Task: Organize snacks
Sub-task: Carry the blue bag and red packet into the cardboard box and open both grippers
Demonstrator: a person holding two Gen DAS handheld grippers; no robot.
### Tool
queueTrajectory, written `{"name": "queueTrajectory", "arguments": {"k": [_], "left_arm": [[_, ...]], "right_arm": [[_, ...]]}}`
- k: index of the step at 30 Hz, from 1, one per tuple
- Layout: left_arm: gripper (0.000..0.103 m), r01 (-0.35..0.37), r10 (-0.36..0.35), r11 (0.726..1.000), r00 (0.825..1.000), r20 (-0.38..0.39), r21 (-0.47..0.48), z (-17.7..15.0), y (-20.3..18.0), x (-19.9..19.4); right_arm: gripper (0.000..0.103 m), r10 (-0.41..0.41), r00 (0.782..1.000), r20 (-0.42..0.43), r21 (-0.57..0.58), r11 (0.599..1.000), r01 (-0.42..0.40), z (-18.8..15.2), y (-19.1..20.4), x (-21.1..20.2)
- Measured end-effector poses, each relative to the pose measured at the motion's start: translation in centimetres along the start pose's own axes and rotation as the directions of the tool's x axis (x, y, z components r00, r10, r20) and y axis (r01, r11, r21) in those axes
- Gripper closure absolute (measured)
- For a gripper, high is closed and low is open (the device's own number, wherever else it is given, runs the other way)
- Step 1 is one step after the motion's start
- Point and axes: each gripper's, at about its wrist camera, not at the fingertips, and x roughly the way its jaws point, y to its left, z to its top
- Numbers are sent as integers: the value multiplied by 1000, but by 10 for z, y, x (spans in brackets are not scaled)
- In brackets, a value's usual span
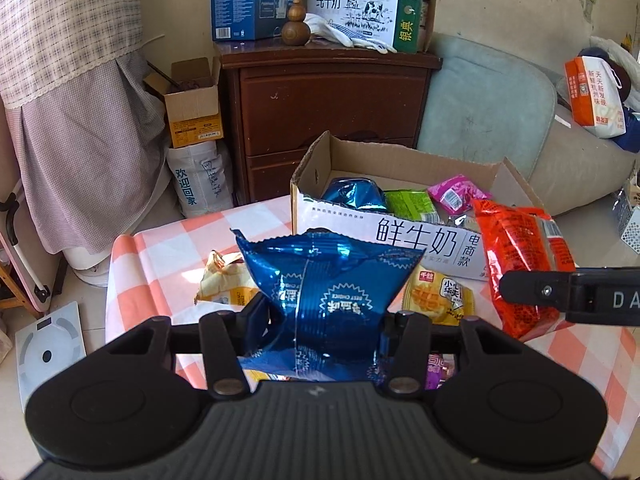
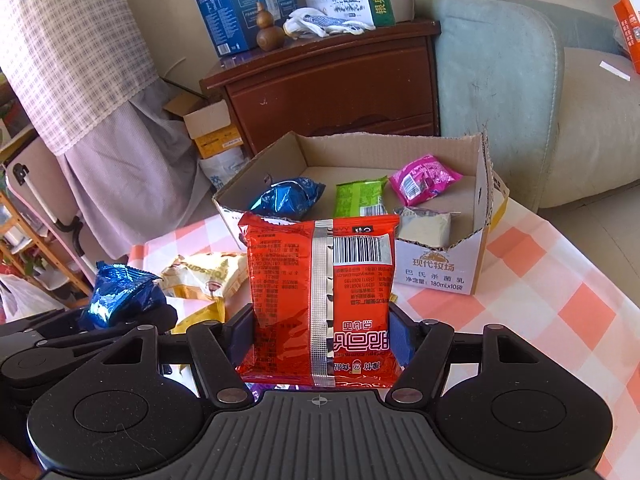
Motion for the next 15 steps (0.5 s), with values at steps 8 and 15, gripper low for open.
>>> {"name": "queueTrajectory", "arguments": {"k": [8,15], "left_arm": [[54,25,-25,999,999,34,-21,31,-7,11],[54,49,-46,998,997,69,-36,58,-19,29]], "right_arm": [[37,-10,998,62,27,1000,8,16,-9,-9],[37,-38,992,122,75,997,29,34,-18,-9]]}}
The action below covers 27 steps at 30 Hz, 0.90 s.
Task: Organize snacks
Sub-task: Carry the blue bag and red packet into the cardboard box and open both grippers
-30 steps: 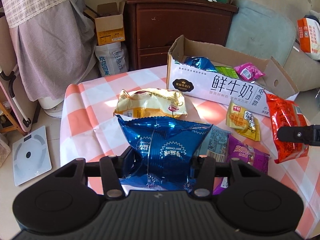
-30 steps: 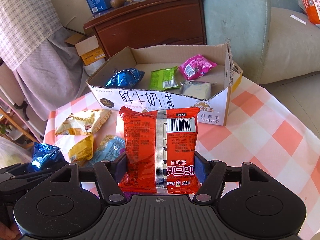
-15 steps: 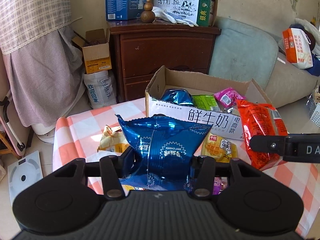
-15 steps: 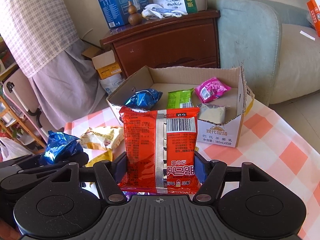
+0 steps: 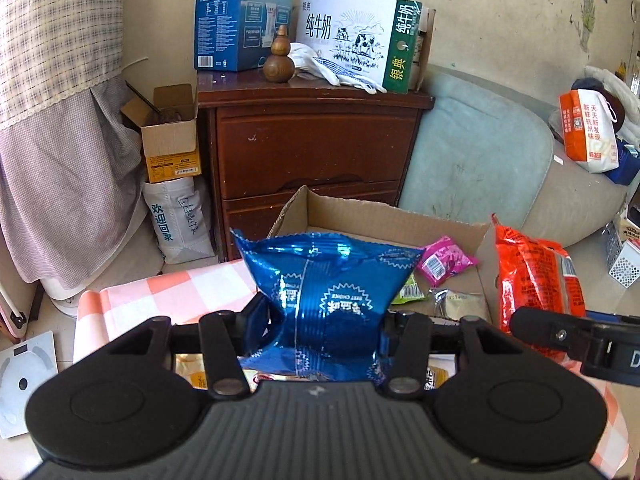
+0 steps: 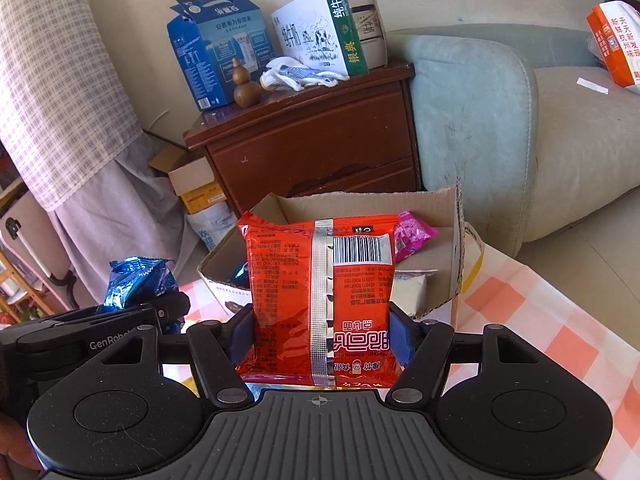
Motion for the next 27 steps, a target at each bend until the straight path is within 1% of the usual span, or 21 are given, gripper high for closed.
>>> {"name": "queueTrajectory", "arguments": {"k": [3,8,14,22,26,27], "left_arm": [[54,10,-10,1000,1000,6,-7,9,-4,10],[54,20,-20,1000,1000,10,7,22,-11,28],[54,40,-40,999,999,4,-5,36,-17,52],[53,58,-59,998,997,-39,-34,43,-23,85],[52,64,-66,997,996,-57,-43,44,-26,97],[51,67,-69,997,996,-57,-45,44,-26,99]], "right_arm": [[37,-17,1000,21,15,1000,16,5,-2,3],[37,-35,999,31,40,999,33,14,-3,15],[37,-70,997,18,76,995,68,25,-8,38],[37,-115,993,10,132,985,112,34,-18,62],[35,-131,991,-5,149,980,130,36,-23,76],[35,-141,990,-4,153,978,140,36,-24,79]]}}
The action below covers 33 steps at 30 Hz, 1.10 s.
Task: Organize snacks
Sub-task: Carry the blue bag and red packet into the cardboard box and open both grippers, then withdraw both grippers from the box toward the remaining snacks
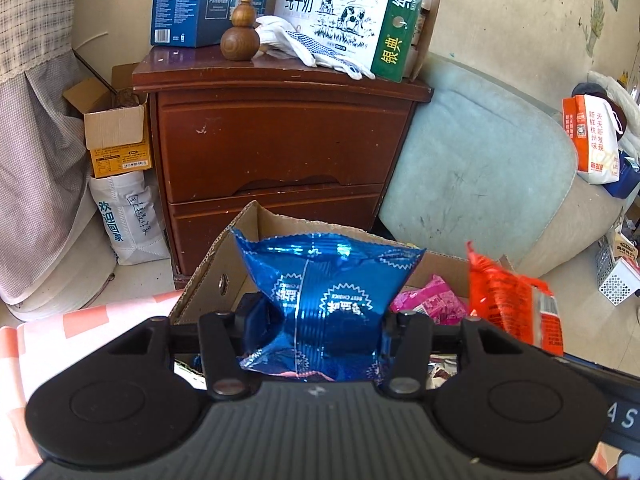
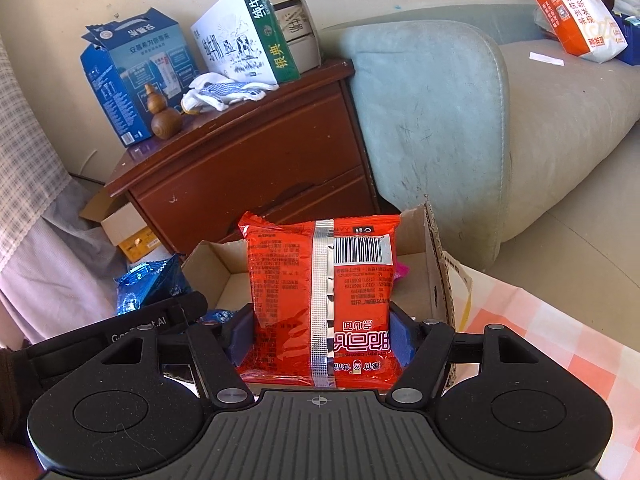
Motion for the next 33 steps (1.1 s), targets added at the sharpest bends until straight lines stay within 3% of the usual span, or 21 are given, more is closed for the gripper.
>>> {"name": "queueTrajectory", "arguments": {"k": [3,6,16,33], "left_arm": [[33,2,-2,1000,1000,2,-1,0,0,0],[26,-9,9,1000,1000,23,-6,2,2,-6],[22,-41,41,999,998,44,-8,0,15,-37],[21,-166,164,986,985,-45,-27,-28,67,-81]], "right_arm": [[29,-13,1000,5,4,1000,13,1,-1,3],[27,-6,1000,9,2,1000,6,1,0,0],[22,45,999,-8,-69,997,-45,-2,10,-16],[19,49,993,-111,-193,979,-70,-28,25,-21]]}}
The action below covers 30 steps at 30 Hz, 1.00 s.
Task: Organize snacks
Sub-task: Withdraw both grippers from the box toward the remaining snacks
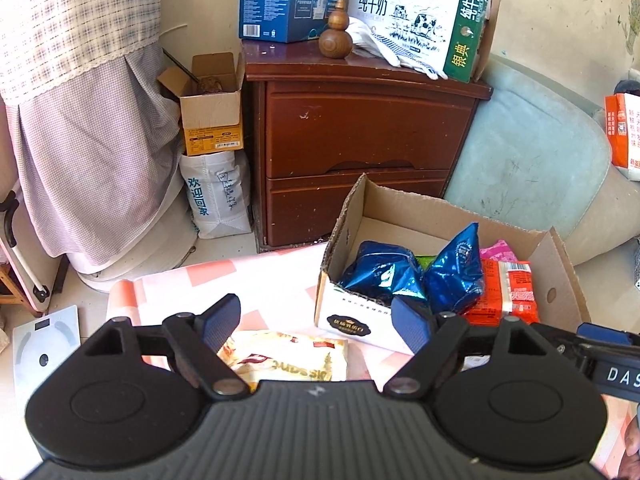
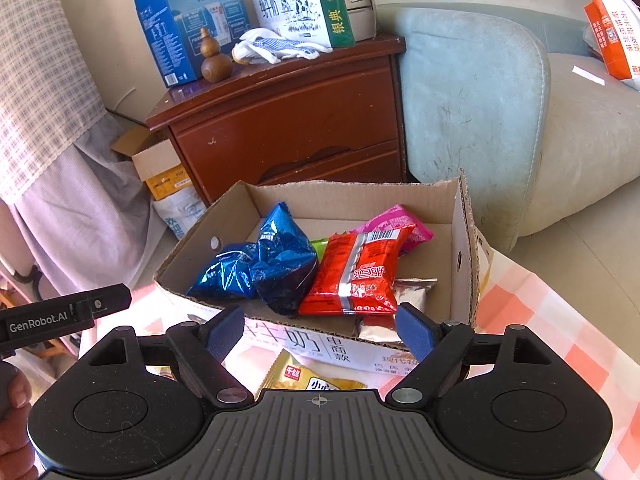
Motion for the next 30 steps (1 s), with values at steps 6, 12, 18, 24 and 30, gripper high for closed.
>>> {"name": "queueTrajectory", "arguments": {"k": [6,12,18,24,30], "left_arm": [[21,10,-10,1000,999,-43,11,-15,12,-3],[21,34,-26,996,996,-91,88,-38,15,1],[21,48,-29,981,994,-106,190,-60,16,6],[21,47,-18,945,995,-93,322,-77,12,9],[21,73,-22,897,993,-119,436,-95,4,17]], "right_arm": [[19,8,998,-62,-24,1000,-9,-13,6,3],[19,9,994,-111,-25,1000,-12,-28,7,0],[18,-10,987,-162,-19,1000,7,-49,6,-7],[19,19,977,-214,59,998,-7,-70,7,-16],[18,50,957,-287,182,983,4,-89,6,-10]]}}
